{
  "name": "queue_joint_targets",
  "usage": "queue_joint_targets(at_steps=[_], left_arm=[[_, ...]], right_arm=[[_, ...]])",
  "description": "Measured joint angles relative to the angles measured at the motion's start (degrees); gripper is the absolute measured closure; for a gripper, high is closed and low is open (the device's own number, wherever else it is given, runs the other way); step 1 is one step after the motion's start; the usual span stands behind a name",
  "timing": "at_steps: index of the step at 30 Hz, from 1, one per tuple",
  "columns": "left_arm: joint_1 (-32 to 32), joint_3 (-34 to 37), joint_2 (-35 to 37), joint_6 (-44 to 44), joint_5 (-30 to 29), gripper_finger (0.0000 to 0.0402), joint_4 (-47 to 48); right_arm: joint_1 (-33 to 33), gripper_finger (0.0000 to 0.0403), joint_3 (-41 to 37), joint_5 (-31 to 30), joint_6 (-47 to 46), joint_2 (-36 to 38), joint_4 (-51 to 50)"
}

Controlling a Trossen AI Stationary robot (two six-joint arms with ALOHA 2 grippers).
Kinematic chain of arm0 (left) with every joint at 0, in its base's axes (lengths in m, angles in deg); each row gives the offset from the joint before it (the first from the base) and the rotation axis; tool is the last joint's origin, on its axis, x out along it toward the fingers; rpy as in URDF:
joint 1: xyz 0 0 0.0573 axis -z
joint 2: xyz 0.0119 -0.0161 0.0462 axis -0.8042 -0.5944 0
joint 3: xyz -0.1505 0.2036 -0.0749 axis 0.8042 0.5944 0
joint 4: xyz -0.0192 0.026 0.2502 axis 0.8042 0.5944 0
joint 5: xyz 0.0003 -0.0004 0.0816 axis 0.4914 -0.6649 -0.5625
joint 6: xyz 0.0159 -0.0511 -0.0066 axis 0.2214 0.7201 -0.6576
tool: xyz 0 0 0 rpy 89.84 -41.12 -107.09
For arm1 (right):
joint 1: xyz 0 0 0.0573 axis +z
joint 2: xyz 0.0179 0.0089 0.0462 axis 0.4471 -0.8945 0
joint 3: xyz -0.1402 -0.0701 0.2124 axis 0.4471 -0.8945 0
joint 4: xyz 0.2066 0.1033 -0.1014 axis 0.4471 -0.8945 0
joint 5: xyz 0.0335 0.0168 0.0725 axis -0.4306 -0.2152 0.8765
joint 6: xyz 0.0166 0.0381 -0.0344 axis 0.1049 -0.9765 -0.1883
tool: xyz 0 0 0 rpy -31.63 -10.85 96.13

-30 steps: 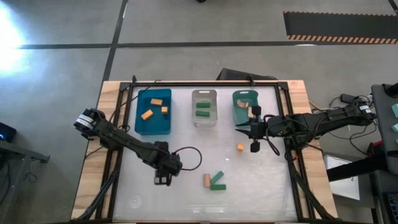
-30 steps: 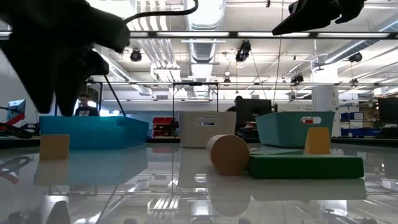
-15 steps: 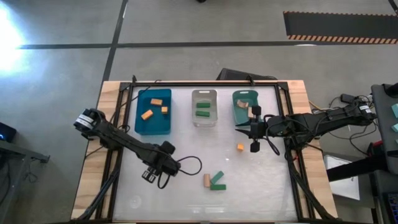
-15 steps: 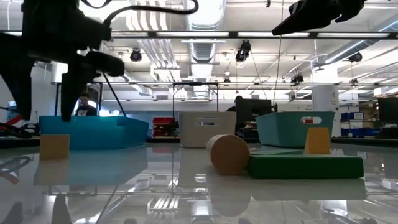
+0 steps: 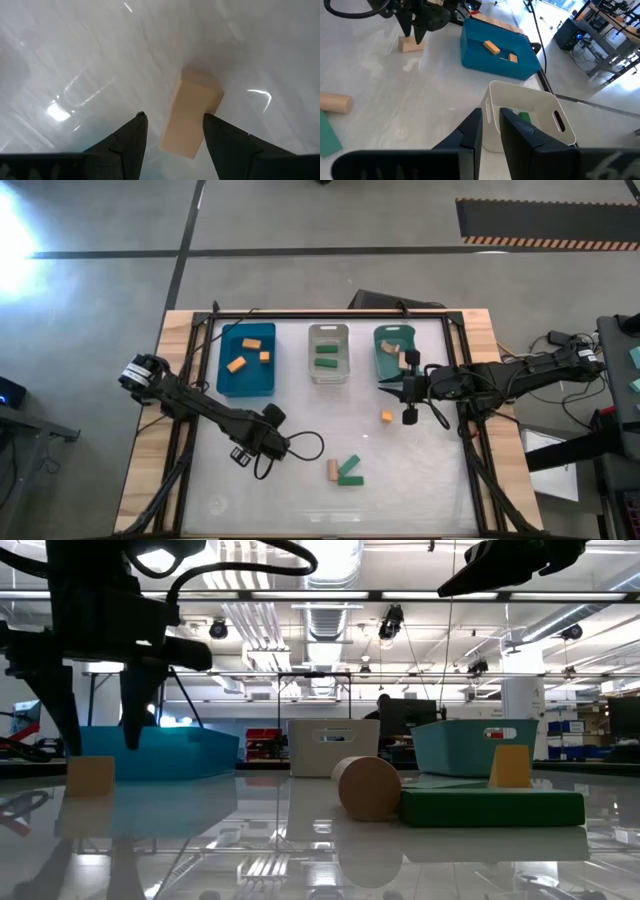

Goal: Sort & place blocks by color
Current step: Put the brown block into the green bin

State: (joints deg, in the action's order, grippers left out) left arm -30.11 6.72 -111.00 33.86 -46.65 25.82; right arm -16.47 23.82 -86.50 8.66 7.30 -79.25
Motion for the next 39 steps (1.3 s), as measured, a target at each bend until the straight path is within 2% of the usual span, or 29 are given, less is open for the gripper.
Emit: queue_joint_targets(at_steps=[9, 14, 22, 33, 39], left_arm=[[-0.17, 0.53, 0.09, 0.04, 3.29, 0.0224, -0.6], [-0.36, 0.43, 0.8, 0.49, 3.22, 0.0224, -0.87], [-1.24, 0.54, 0.81, 9.54, 3.17, 0.0222, -0.66], [-1.29, 0.55, 0.81, 12.32, 3.15, 0.0154, -0.41], [-1.31, -2.16, 1.65, 10.96, 2.75, 0.0146, 2.27]], right_arm=[[0.02, 0.0346, 0.0, 0.0, 0.02, 0.0, -0.13], [0.01, 0.0346, 0.0, 0.0, 0.02, 0.0, -0.17], [0.0, 0.0346, 0.0, -0.01, 0.07, 0.0, -0.17], [0.02, 0.0346, 0.0, 0.0, 0.07, 0.0, -0.17], [0.02, 0.0346, 0.0, -0.02, 0.07, 0.0, -0.17]])
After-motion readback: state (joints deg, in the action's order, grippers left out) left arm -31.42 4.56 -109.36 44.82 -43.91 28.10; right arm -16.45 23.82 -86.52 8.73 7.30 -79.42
